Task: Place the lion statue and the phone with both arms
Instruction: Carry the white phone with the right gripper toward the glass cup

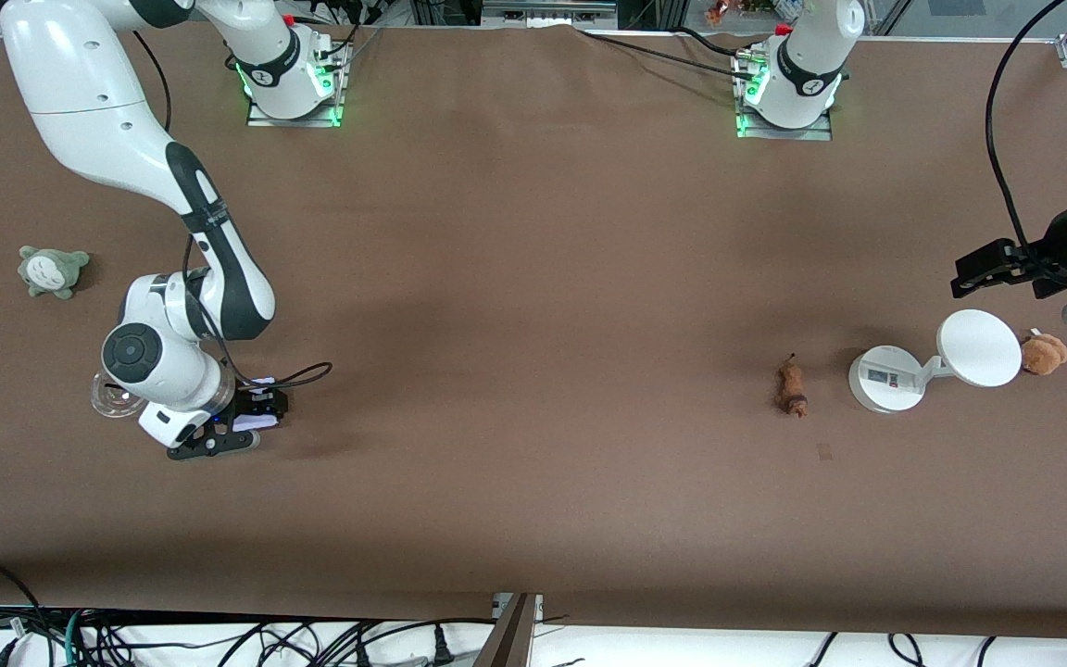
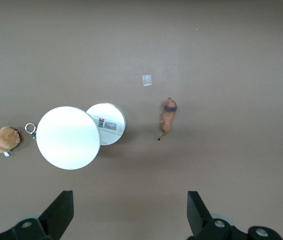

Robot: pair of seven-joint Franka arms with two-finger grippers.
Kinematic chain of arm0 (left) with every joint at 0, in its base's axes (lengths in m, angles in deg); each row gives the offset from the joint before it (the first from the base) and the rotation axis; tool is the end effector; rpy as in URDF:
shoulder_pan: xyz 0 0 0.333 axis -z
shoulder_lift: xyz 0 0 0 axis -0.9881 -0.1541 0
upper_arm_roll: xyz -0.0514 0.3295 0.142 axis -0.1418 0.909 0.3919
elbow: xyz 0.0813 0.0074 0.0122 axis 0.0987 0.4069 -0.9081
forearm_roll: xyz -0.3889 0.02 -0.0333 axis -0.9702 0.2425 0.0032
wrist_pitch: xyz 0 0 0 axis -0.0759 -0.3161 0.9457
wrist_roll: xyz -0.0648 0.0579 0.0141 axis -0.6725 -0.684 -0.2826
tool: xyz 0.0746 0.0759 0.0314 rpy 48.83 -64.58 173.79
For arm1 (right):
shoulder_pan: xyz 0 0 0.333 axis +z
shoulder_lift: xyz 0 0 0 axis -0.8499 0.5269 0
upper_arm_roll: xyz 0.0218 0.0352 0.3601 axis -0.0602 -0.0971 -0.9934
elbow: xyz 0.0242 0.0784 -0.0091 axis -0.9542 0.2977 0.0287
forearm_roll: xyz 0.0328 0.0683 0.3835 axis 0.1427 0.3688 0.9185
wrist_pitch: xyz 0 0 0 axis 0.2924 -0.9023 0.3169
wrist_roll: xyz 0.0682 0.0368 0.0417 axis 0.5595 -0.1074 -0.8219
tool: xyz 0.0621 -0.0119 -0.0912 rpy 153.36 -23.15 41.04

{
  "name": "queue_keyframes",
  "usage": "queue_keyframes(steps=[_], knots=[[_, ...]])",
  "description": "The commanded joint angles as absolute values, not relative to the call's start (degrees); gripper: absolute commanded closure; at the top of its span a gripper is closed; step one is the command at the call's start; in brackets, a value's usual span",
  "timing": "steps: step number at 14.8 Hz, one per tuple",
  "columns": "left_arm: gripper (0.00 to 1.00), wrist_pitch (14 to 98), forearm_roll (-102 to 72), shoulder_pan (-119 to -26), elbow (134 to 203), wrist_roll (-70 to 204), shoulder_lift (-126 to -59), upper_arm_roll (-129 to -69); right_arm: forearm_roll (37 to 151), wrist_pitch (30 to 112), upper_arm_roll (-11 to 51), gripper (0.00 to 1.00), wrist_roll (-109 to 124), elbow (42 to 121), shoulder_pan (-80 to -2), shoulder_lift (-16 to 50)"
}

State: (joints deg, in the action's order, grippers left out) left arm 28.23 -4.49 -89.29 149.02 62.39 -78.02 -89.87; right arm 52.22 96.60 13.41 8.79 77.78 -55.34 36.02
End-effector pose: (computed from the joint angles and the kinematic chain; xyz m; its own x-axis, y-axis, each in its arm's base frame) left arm 0.6179 0.0034 0.6348 0.9993 0.0159 -0.0326 0.0161 -0.9998 0.0068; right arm 0.7195 0.0482 0.2146 0.9782 0.1985 0.0607 0.1955 -0.9793 0.0521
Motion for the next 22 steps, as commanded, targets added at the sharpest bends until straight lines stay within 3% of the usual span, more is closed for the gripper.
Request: queue_keyframes(steps=[1,4,8,9,10,12,18,22], knots=[[0.0,25.2,-4.82,-89.22,148.67,61.82,-75.81,-91.05,52.5,98.69,12.72,0.82,7.45,78.65,-56.1,35.71],[0.0,24.66,-4.82,-86.43,150.15,61.9,-73.44,-91.42,52.5,101.76,12.72,0.82,5.61,78.47,-57.24,37.29],[0.0,24.93,-4.82,-79.92,152.97,62.34,-71.41,-83.34,52.41,102.65,12.72,0.79,5.43,78.3,-57.68,37.91],[0.0,25.1,-4.73,-78.25,153.49,62.52,-71.41,-81.76,52.5,102.65,12.72,0.59,5.52,78.3,-57.68,37.91],[0.0,25.28,-4.73,-76.84,153.76,62.87,-71.41,-79.48,52.5,102.65,12.72,0.28,5.52,78.21,-57.68,37.91],[0.0,25.1,-4.73,-76.91,154.29,64.45,-71.5,-79.28,52.58,102.65,12.72,0.05,5.26,77.86,-57.77,37.65],[0.0,25.63,-3.41,-76.65,153.67,64.89,-72.2,-79.63,52.41,101.34,12.72,0.01,5.34,77.86,-57.94,37.03],[0.0,27.55,-3.41,-75.86,153.32,64.98,-72.55,-80.51,52.85,90.56,12.01,0.01,5.78,75.85,-57.68,31.6]])
